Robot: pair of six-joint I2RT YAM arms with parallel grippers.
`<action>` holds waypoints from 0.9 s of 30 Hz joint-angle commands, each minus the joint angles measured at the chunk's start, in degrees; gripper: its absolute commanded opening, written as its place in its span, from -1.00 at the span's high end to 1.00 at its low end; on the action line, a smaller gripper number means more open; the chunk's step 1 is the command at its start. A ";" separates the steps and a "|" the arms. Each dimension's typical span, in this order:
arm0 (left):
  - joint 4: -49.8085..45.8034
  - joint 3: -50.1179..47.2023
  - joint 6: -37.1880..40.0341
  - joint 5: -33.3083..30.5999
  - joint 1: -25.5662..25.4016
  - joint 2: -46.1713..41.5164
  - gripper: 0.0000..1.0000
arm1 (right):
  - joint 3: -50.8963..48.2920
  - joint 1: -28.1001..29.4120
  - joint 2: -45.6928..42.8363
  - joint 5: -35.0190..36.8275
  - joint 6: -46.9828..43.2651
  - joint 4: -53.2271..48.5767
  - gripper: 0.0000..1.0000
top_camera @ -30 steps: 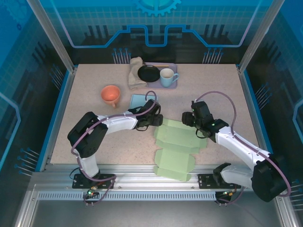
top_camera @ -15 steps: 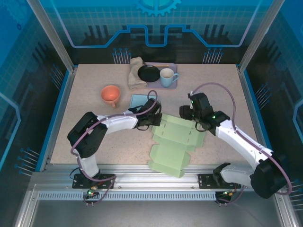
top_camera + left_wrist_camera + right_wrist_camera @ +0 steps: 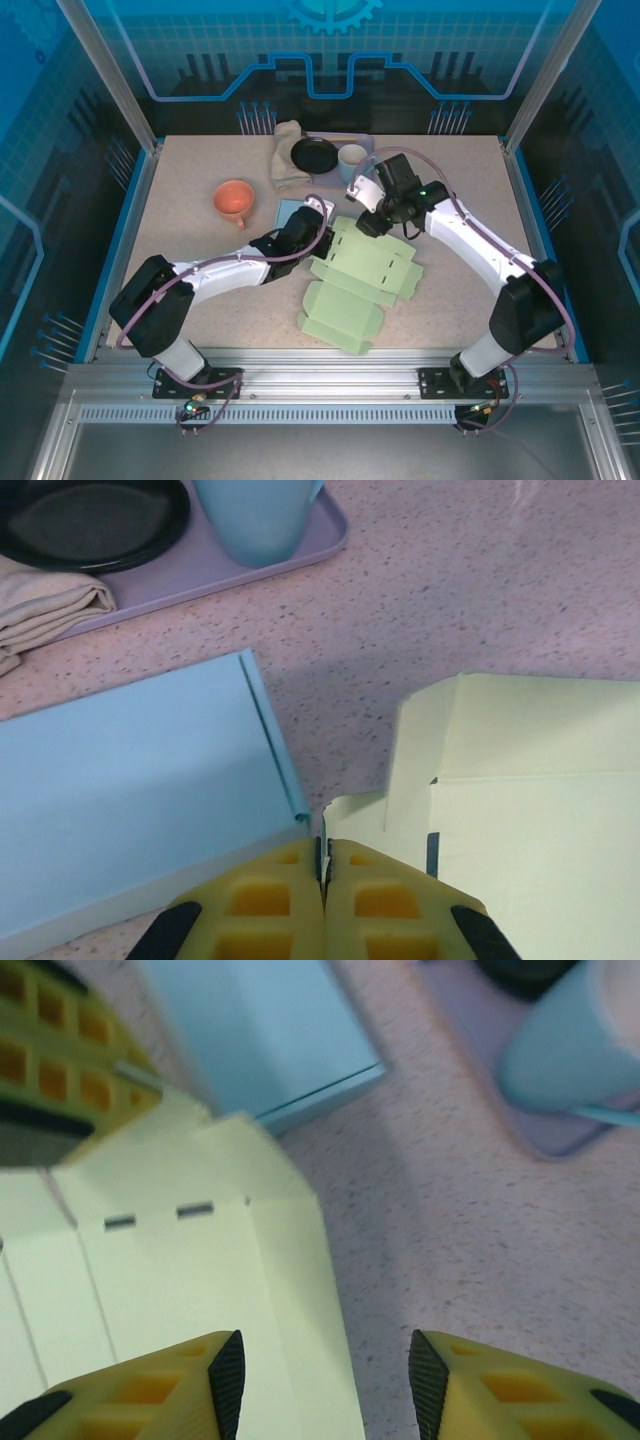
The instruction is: Fold the paper box
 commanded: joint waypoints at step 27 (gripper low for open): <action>10.28 -5.79 3.69 -1.33 0.96 -4.43 1.00 | 9.35 -10.23 13.85 -9.51 -16.12 -17.85 0.19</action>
